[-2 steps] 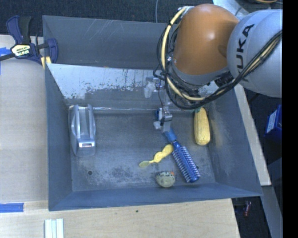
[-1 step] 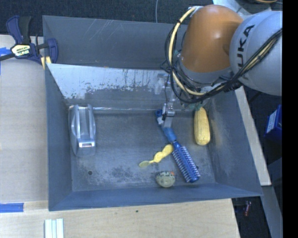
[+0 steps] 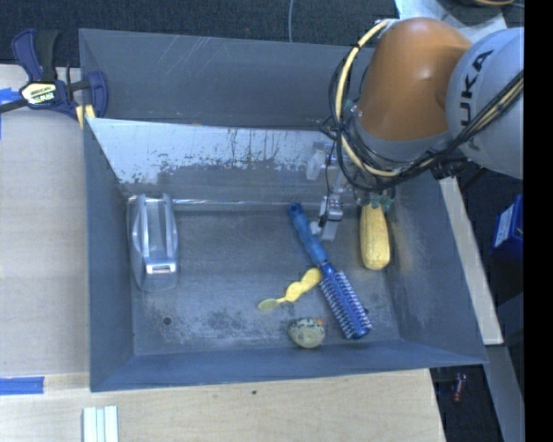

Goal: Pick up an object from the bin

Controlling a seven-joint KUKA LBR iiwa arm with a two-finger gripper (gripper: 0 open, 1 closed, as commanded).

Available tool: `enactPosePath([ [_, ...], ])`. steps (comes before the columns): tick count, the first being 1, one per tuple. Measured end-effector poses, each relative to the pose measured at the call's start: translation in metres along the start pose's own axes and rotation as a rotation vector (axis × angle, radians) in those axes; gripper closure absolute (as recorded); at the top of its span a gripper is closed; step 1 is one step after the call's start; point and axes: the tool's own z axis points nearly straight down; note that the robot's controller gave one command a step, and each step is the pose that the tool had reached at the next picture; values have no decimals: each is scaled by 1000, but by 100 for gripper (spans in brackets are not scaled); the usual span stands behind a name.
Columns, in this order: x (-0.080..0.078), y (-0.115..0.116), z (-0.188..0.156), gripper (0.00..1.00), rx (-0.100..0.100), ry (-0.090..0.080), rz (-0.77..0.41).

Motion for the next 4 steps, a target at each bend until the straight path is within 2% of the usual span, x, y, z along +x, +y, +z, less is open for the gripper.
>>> enactPosePath([
  [1, 6, -39, 21, 0, -1, -3, -290],
  [2, 62, -92, 42, 0, 0, -2, -103],
  [3, 82, -102, 63, 0, 2, -10, -456],
  [4, 95, -100, 83, 0, 3, -10, -690],
])
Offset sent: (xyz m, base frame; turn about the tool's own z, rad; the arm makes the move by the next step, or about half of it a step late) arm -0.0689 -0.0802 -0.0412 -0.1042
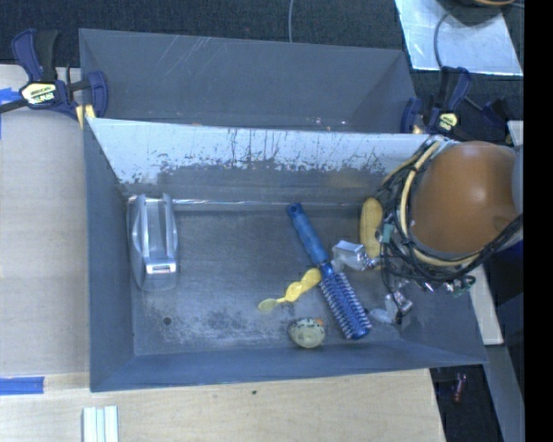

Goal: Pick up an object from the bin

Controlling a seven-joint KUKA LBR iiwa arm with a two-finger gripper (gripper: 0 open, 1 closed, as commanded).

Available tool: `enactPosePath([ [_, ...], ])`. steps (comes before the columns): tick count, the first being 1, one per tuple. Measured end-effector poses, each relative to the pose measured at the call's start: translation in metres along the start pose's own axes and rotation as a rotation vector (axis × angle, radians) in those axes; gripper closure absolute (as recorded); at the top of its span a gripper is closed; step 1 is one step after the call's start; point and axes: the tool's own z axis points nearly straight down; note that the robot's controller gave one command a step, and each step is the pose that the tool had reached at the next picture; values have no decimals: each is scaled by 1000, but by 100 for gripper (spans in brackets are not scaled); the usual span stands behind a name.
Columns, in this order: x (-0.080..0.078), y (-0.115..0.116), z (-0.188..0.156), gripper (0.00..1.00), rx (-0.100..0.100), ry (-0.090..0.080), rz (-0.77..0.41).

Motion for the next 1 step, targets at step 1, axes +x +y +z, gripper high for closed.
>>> enactPosePath([
  [1, 5, -20, 13, 0, 12, -14, -347],
])
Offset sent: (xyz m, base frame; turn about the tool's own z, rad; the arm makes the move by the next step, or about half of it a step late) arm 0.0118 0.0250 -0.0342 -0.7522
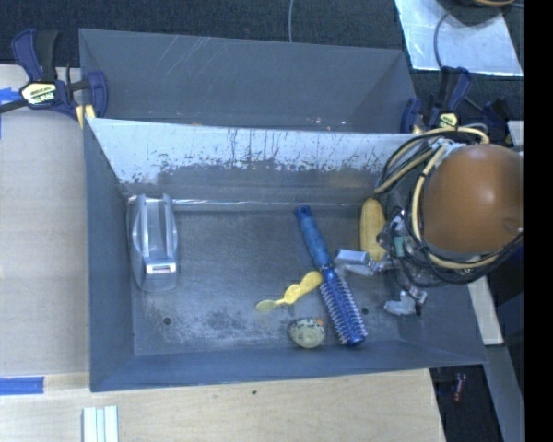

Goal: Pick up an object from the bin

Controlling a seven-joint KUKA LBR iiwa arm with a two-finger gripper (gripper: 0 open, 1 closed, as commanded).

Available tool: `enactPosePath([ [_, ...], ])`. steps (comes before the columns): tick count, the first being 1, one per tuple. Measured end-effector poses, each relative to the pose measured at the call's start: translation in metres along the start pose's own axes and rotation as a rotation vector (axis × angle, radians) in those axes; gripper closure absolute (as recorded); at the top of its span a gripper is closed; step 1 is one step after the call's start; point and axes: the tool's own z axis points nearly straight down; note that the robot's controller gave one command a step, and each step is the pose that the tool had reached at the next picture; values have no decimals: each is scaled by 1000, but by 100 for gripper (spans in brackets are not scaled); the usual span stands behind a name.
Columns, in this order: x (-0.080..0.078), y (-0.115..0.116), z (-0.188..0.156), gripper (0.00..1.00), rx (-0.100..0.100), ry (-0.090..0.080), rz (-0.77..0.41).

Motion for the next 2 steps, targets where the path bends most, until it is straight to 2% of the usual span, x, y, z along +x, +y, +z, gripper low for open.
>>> enactPosePath([
  [1, -7, 2, 4, 0, 4, 1, -52],
  [2, -55, -53, -32, 0, 2, 0, -86],
])
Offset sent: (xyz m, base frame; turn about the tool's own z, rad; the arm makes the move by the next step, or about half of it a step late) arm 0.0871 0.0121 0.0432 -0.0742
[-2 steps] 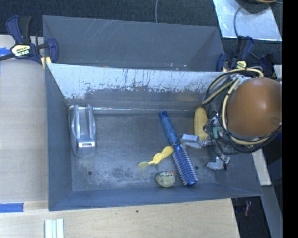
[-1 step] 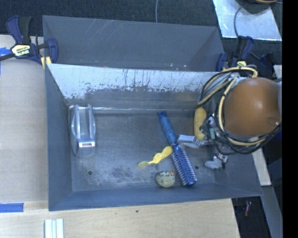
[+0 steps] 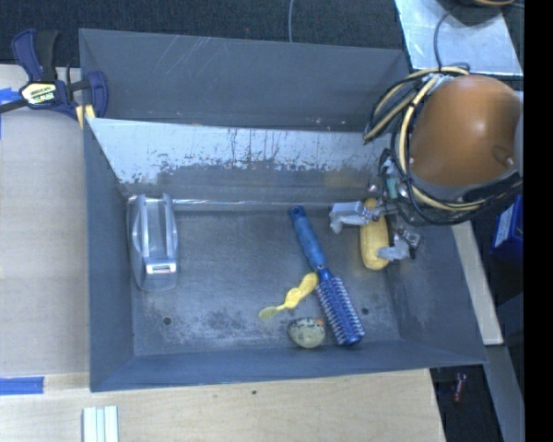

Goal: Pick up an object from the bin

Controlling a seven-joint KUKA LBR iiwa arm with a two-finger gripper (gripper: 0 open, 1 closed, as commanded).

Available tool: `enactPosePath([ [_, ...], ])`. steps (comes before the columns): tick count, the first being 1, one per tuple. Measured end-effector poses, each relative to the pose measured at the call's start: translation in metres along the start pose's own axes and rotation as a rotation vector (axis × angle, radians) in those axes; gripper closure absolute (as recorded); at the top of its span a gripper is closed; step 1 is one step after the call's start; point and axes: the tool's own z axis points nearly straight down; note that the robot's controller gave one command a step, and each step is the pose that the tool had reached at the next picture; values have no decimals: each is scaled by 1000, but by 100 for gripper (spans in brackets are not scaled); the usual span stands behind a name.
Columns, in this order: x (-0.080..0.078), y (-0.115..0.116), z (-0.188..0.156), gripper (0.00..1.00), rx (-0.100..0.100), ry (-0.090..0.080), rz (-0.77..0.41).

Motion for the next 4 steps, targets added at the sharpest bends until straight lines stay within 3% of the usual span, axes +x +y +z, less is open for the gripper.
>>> enactPosePath([
  [1, 10, 29, 29, 0, -5, 0, -286],
  [2, 22, -37, 36, 100, 10, -22, -473],
  [4, 22, -37, 36, 100, 8, -21, -473],
])
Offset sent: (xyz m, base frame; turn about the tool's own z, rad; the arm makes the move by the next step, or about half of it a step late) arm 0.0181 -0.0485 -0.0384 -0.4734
